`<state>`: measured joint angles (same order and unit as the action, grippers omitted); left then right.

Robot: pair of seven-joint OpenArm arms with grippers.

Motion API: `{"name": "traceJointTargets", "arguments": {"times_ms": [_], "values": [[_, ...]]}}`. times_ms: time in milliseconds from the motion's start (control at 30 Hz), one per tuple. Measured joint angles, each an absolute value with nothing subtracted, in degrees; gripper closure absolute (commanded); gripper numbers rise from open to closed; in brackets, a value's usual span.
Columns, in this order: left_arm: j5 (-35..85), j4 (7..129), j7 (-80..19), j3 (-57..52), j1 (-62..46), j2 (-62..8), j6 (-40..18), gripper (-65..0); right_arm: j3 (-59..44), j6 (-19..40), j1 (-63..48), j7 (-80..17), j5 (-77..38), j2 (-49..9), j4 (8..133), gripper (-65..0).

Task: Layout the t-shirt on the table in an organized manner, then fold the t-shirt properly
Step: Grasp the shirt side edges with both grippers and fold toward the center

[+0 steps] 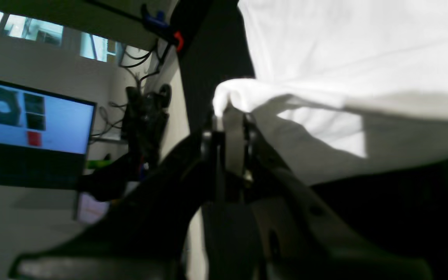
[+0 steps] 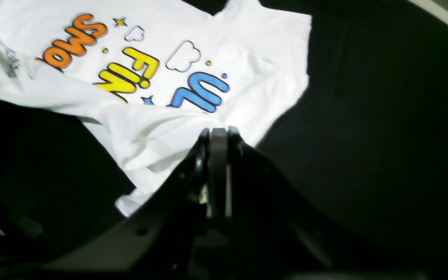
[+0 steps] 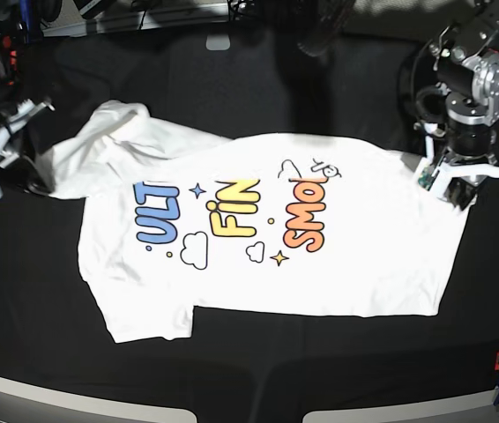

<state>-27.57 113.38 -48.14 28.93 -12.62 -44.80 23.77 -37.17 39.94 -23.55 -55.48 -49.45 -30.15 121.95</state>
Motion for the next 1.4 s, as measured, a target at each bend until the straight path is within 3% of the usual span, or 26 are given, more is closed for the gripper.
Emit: {"name": "traceJointTargets", "arguments": {"times_ms": [133,400,667,900,1100,1133,1200,1233,1300,1367,1400], "values": [[-26.94,110.85,-47.53,28.93,-10.0,-43.51,23.75,0.0,-27.9,40.05,-18.74,-55.53,-43.2,-30.04,117.03,0.0],[-24.43,99.46,-46.83,28.93,-3.99,-42.72,23.73,0.0,-14.66,34.89,-6.37,-54.87,-31.44,-29.95,104.95,0.0],[-22.5,97.97,-41.69,28.93,-4.08,-40.93,23.73,0.0,-8.14,34.63,-2.02,-54.83,-31.2,-30.0,100.33,0.0],[-22.44,97.97,-39.59,28.93,-3.92,-38.52,23.62,0.0,-5.87,30.5,2.13,-52.9,-25.26,-29.98,99.9,0.0],[-22.44,97.97,-39.66,28.93,-3.95,-38.54,23.62,0.0,-5.76,30.39,3.25,-52.75,-25.21,-26.96,99.9,0.0],[-22.44,97.97,-39.66,28.93,-3.95,-38.54,23.62,0.0,-5.76,30.37,3.22,-52.75,-25.23,-26.48,99.9,-2.5],[-22.46,97.97,-39.66,28.93,-3.95,-38.54,23.62,0.0,-5.76,30.48,3.16,-52.73,-25.17,-26.33,99.9,-17.5],[-22.44,97.97,-39.66,28.93,-3.95,-38.54,23.62,-2.7,-5.76,30.5,3.16,-52.56,-24.99,-26.35,99.9,-23.8],[-22.35,97.97,-39.81,28.93,-3.95,-38.54,23.66,-20.2,-5.76,30.44,3.16,-49.25,-22.24,-26.35,99.9,-32.1],[-22.44,97.97,-39.83,28.93,-3.95,-38.54,23.59,-29.8,-5.76,30.39,3.22,-48.66,-22.31,-26.37,99.9,-32.7],[-22.44,97.97,-39.88,28.93,-3.95,-38.54,23.59,-30.8,-5.76,30.39,3.2,-48.97,-22.46,-26.35,99.9,-32.7]]}}
